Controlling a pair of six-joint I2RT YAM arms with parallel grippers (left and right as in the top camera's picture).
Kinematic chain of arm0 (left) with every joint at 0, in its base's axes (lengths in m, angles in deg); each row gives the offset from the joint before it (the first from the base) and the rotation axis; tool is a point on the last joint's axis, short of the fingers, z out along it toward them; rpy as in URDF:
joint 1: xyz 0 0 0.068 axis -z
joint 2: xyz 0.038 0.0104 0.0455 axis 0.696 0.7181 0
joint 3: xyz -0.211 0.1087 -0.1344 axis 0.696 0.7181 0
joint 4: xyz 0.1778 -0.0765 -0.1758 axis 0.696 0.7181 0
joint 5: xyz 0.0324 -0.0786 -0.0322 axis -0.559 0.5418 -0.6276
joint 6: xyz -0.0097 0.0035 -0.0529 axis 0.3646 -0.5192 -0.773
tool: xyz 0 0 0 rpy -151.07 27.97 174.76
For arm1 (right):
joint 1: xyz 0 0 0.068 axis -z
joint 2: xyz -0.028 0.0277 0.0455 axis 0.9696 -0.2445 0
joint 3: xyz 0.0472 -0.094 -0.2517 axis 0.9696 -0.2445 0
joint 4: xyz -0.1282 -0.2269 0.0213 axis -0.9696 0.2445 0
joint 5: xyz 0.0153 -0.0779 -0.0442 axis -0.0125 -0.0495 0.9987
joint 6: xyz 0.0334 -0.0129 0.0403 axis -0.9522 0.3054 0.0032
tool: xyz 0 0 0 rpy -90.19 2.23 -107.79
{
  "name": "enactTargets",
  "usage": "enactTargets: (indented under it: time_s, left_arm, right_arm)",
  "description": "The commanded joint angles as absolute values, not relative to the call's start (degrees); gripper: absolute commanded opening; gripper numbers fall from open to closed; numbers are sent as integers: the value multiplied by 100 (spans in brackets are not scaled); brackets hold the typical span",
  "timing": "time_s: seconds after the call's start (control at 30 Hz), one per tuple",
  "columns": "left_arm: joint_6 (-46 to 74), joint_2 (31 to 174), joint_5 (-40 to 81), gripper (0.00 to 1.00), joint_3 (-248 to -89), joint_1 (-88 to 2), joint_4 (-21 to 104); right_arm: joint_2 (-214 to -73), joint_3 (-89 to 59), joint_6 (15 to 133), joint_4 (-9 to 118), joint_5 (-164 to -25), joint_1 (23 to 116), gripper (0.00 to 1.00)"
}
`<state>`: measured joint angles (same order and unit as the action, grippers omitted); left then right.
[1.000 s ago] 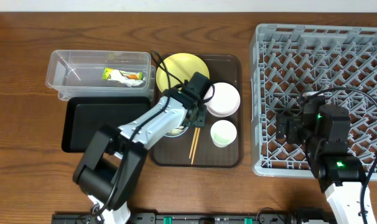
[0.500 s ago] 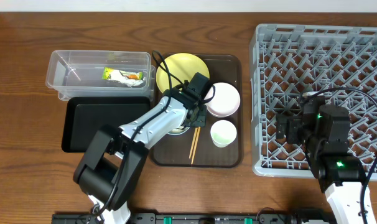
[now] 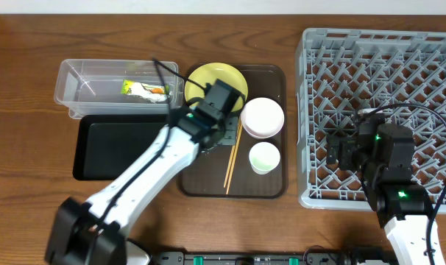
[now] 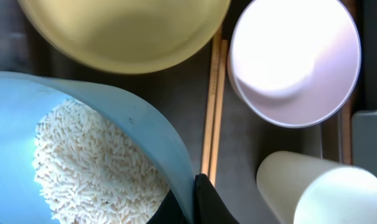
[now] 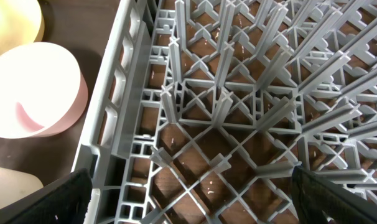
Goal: Sort waste into correct bins and load items into the dishwasher rack
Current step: 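Grasp the rim of the light-blue rice bowl with the left gripper, then tip the blue bowl over the black tray to pour out the rice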
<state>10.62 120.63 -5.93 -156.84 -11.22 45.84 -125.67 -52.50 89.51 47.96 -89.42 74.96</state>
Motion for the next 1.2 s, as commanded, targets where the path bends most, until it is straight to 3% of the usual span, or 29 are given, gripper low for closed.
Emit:
enactTargets:
  time_s: [0.0, 0.37, 0.73, 1.0, 1.17]
  left_arm:
    - [1082, 11770, -646, 6, -15715, -1483, 4833]
    - [2046, 11744, 2180, 6, -15573, -3839, 5067]
    - [4039, 11755, 5881, 6, -14620, -5974, 5006]
    - [4312, 11945, 7306, 6, -14154, -7067, 5003]
    - [3753, 12244, 8320, 6, -14084, -7404, 5008]
  right_arm:
    - [-12571, -5139, 8868, 4814, -8983, 7546, 99]
    - [-12571, -5139, 8868, 4816, -8983, 7546, 99]
    - [-12571, -5139, 8868, 4811, -8979, 7546, 99]
    - [-12571, -5139, 8870, 4811, -8979, 7546, 99]
    - [-12571, -5139, 8868, 4811, -8979, 7546, 99]
